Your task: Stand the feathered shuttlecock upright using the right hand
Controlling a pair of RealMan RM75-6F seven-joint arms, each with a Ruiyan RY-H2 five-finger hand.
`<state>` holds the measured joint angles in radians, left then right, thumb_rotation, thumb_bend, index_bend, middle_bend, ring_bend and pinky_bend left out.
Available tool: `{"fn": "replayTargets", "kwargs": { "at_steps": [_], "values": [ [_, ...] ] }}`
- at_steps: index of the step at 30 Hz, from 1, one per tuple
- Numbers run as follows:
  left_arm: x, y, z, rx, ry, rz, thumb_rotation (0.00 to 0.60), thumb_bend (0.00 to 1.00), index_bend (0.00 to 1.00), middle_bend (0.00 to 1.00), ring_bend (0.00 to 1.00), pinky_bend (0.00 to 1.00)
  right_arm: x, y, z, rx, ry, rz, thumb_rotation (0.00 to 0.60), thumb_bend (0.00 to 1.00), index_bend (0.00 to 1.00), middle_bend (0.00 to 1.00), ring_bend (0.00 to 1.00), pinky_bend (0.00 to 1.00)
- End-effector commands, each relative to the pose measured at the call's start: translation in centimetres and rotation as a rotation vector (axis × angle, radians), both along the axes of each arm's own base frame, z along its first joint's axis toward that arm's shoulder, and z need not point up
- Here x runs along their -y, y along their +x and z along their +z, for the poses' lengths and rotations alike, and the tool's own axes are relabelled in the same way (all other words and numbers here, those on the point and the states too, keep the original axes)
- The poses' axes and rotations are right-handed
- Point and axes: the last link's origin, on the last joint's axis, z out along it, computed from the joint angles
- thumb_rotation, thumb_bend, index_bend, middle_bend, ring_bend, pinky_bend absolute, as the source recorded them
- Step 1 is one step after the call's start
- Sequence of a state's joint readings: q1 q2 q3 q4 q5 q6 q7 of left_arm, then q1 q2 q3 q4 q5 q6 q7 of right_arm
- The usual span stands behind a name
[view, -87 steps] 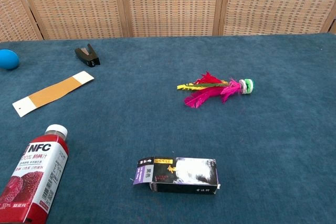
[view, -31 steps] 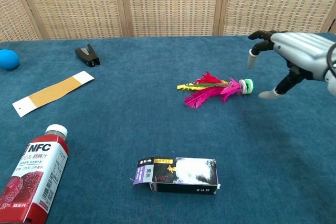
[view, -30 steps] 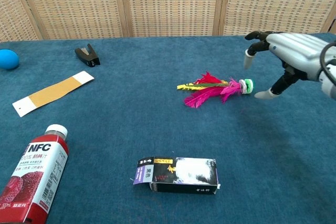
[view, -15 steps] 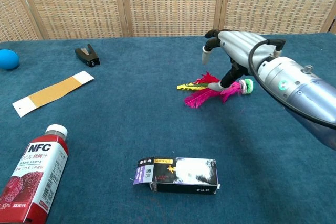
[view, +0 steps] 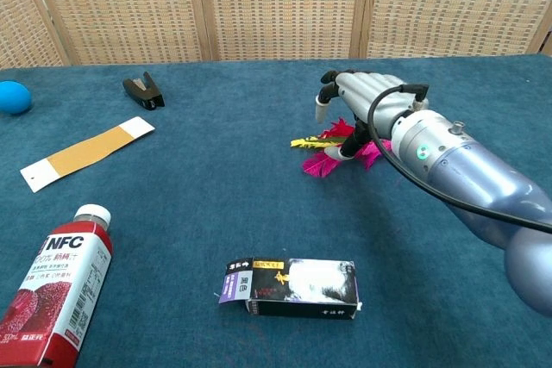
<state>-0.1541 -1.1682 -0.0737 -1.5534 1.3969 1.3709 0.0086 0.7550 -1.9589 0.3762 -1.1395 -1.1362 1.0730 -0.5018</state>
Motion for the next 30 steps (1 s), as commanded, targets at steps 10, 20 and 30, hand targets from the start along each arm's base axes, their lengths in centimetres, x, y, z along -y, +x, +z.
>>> {"fn": "replayTargets", "kwargs": {
  "at_steps": [10,20,30],
  "values": [
    [0.0,-0.1,0.2,0.031,-0.013,0.01,0.6,0.0,0.0,0.0,0.0,0.0,1.0,0.0,-1.4,0.025,0.01,-0.018,0.6,0.26,0.39,0.07,0.0,0.0],
    [-0.1,-0.2,0.3,0.033,-0.011,0.012,0.6,0.0,0.0,0.0,0.0,0.0,1.9,-0.6,-2.2,0.021,0.009,-0.03,0.6,0.26,0.43,0.09,0.0,0.0],
    [-0.3,-0.4,0.3,0.033,-0.011,0.022,0.6,0.0,0.0,0.0,0.0,0.0,3.1,-1.2,-2.3,0.006,-0.01,-0.037,0.6,0.27,0.5,0.15,0.0,0.0]
  ]
}}
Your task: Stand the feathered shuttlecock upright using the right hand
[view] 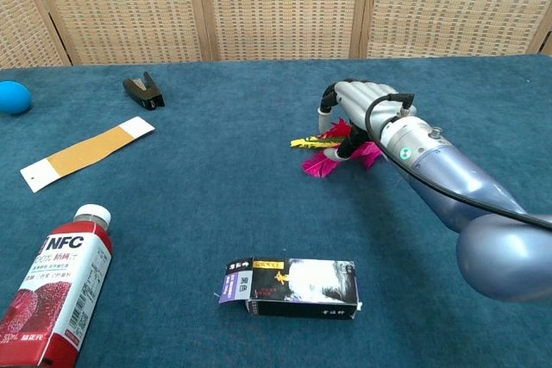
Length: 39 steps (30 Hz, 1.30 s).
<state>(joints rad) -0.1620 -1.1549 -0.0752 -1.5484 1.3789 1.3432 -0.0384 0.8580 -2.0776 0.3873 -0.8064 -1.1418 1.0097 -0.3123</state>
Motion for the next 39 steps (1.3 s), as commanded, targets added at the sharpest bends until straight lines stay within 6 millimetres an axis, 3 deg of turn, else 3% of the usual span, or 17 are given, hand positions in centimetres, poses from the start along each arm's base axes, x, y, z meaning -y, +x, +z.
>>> {"fn": "replayTargets", "kwargs": {
  "at_steps": [1,10,39],
  "values": [
    [0.01,0.01,-0.01,0.001,-0.001,-0.001,0.6,0.0,0.0,0.0,0.0,0.0,0.22,-0.08,-0.07,-0.004,-0.004,0.002,0.6,0.27,0.5,0.16,0.0,0.0],
    [0.11,0.27,-0.06,0.002,-0.001,-0.012,0.6,0.0,0.0,0.0,0.0,0.0,0.51,-0.38,0.13,0.007,-0.019,0.001,0.6,0.31,0.56,0.21,0.0,0.0],
    [0.25,0.48,0.05,0.007,-0.004,-0.022,0.6,0.0,0.0,0.0,0.0,0.0,0.49,0.3,-0.38,0.036,-0.02,0.002,0.6,0.4,0.6,0.22,0.0,0.0]
  ]
}}
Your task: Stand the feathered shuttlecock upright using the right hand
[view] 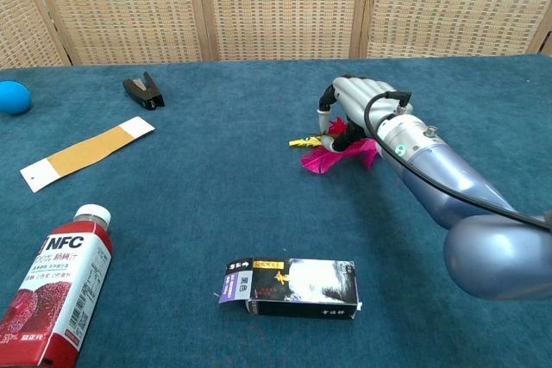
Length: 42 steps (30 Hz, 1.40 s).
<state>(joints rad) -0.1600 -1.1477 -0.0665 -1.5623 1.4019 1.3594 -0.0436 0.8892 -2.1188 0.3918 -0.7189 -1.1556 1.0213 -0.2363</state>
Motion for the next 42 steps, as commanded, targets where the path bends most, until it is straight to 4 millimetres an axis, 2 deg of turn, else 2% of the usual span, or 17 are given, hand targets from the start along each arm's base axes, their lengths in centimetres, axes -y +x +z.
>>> {"fn": "replayTargets", "kwargs": {
  "at_steps": [1,6,18,27,31,38,42],
  "values": [
    [0.0,0.0,0.0,0.0,-0.001,0.001,0.6,0.0,0.0,0.0,0.0,0.0,0.0,0.0,0.0,0.002,0.001,-0.001,0.6,0.4,0.6,0.22,0.0,0.0],
    [0.0,0.0,0.0,0.0,-0.001,0.002,0.6,0.0,0.0,0.0,0.0,0.0,0.0,0.2,0.5,0.012,-0.018,0.008,0.6,0.4,0.61,0.23,0.0,0.0],
    [0.2,0.4,0.0,-0.003,0.004,-0.017,0.6,0.0,0.0,0.0,0.0,0.0,-0.3,1.0,6.4,0.275,-0.064,-0.071,0.6,0.4,0.62,0.24,0.0,0.0],
    [0.5,0.7,0.0,-0.011,0.01,-0.031,0.6,0.0,0.0,0.0,0.0,0.0,-0.5,-0.8,12.3,0.34,-0.161,-0.147,0.6,0.4,0.63,0.25,0.0,0.0],
    [0.6,0.9,0.0,-0.017,0.013,-0.036,0.6,0.0,0.0,0.0,0.0,0.0,-0.7,-1.9,14.0,0.357,-0.186,-0.178,0.6,0.4,0.63,0.25,0.0,0.0],
    [0.7,1.0,0.2,-0.018,0.024,-0.039,0.6,0.0,0.0,0.0,0.0,0.0,-1.0,-3.2,15.0,0.396,-0.187,-0.229,0.6,0.4,0.63,0.25,0.0,0.0],
    [0.8,1.1,0.0,-0.025,0.017,-0.043,0.6,0.0,0.0,0.0,0.0,0.0,-1.4,-4.5,15.0,0.515,-0.176,-0.329,0.6,0.4,0.63,0.25,0.0,0.0]
  ]
}}
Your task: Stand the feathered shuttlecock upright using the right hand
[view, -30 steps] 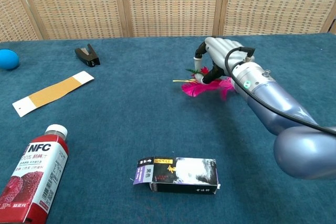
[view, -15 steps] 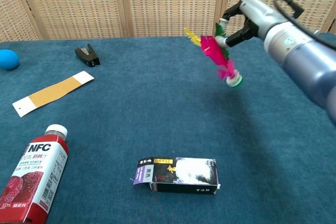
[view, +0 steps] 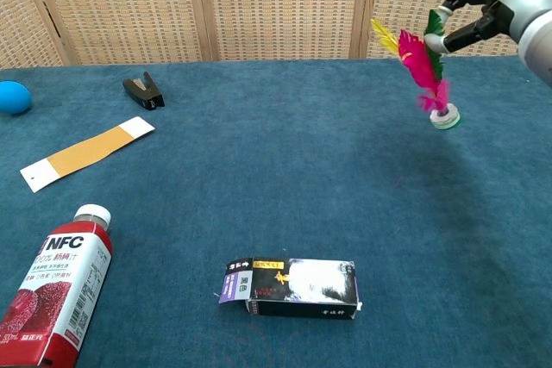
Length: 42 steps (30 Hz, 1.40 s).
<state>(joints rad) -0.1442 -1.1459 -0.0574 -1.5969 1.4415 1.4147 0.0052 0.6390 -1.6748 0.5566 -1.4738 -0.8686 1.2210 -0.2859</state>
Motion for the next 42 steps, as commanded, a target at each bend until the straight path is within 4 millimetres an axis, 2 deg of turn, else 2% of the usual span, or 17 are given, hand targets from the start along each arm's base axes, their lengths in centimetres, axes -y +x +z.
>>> {"fn": "replayTargets", "kwargs": {
  "at_steps": [1,9,10,20,42],
  "values": [
    [0.0,0.0,-0.1,-0.003,-0.003,-0.001,0.6,0.0,0.0,0.0,0.0,0.0,-0.3,-1.1,0.1,0.119,0.007,-0.073,0.6,0.4,0.63,0.25,0.0,0.0],
    [0.0,0.1,-0.2,-0.005,-0.006,-0.002,0.6,0.0,0.0,0.0,0.0,0.0,-0.3,-2.7,0.1,0.263,-0.035,-0.163,0.6,0.4,0.63,0.25,0.0,0.0],
    [0.0,0.1,-0.2,-0.008,-0.006,-0.003,0.6,0.0,0.0,0.0,0.0,0.0,-0.4,-3.5,0.1,0.294,-0.046,-0.195,0.6,0.4,0.63,0.25,0.0,0.0],
    [0.1,0.1,-0.4,-0.011,-0.008,-0.005,0.6,0.0,0.0,0.0,0.0,0.0,-0.5,-5.3,0.0,0.367,-0.063,-0.265,0.6,0.4,0.63,0.25,0.0,0.0],
    [0.1,0.2,-0.4,-0.008,-0.007,-0.004,0.6,0.0,0.0,0.0,0.0,0.0,-0.8,-7.7,-0.1,0.349,-0.092,-0.332,0.6,0.4,0.63,0.25,0.0,0.0]
  ]
}}
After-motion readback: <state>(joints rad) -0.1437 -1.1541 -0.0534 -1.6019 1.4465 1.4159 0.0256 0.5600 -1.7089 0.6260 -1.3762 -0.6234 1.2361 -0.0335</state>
